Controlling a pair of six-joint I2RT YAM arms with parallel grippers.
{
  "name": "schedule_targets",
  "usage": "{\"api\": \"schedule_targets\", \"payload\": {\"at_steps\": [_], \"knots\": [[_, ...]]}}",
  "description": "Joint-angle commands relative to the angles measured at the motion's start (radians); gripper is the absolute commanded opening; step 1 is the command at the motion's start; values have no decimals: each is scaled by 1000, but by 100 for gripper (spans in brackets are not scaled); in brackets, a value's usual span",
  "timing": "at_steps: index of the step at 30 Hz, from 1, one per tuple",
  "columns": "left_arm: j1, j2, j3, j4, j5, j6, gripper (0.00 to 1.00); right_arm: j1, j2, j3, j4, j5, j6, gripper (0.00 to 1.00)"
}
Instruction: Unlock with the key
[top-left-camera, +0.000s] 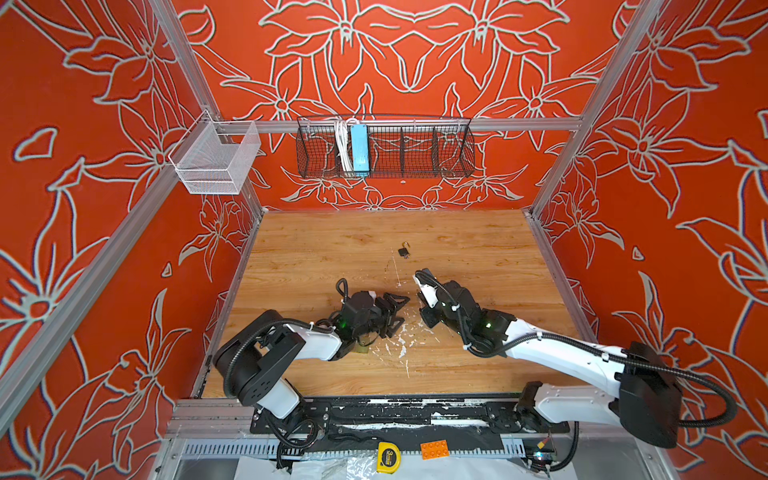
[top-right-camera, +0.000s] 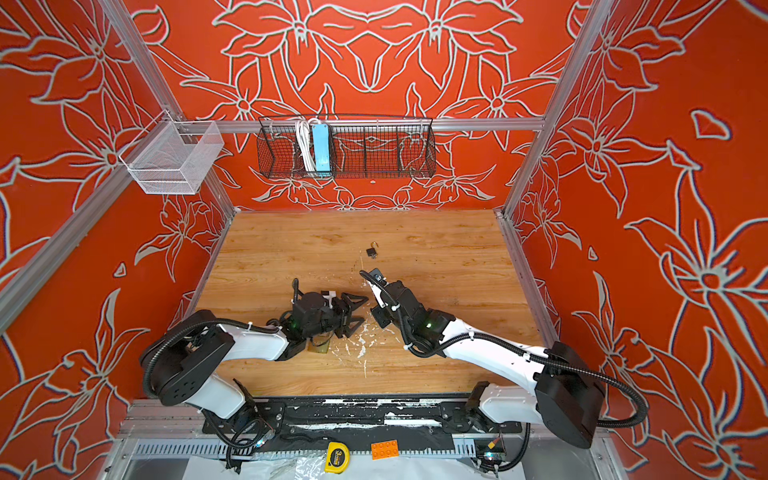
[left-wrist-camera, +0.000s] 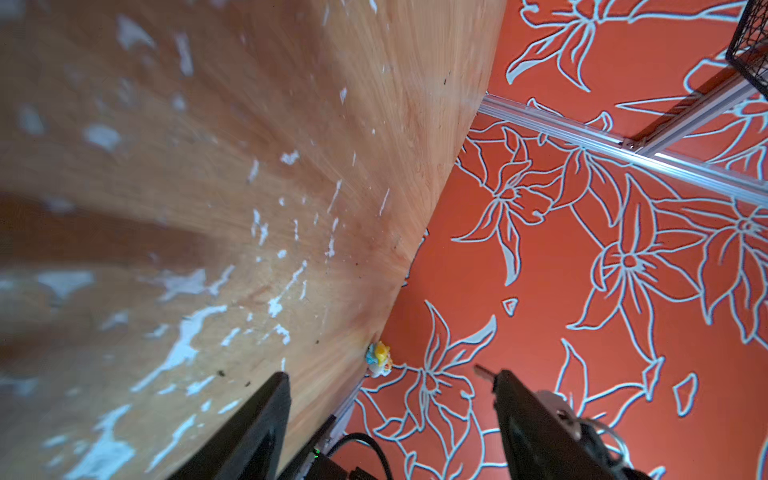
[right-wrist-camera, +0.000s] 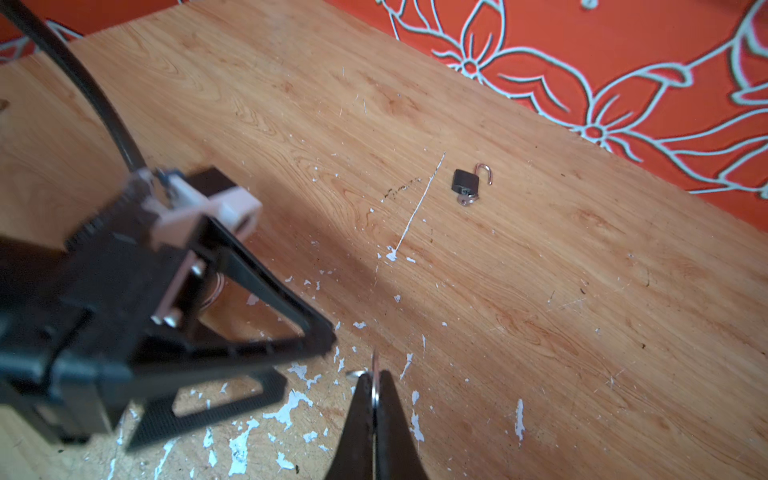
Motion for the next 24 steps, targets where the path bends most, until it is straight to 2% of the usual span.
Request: {"api": "schedule_targets", "payload": {"at_steps": [1,5,9,16,24], "knots": [[-51,28,30,88,-112,-174,78,-2,-39,-32,41,-23,0,0],[-84,54,45,113,-214,-246,79,-2,-80,-67,60,-45,-4,0],[-90,79,63,152,-263,-302,79,-2,-114,-90,68,-39,-3,0],[-102,136,155,174,-251,-338,78,-2,-96,-96,87,-74,9,0],[-117,199,179,279,-252,-370,70,-2,-68,-97,108,-69,12,0]]}}
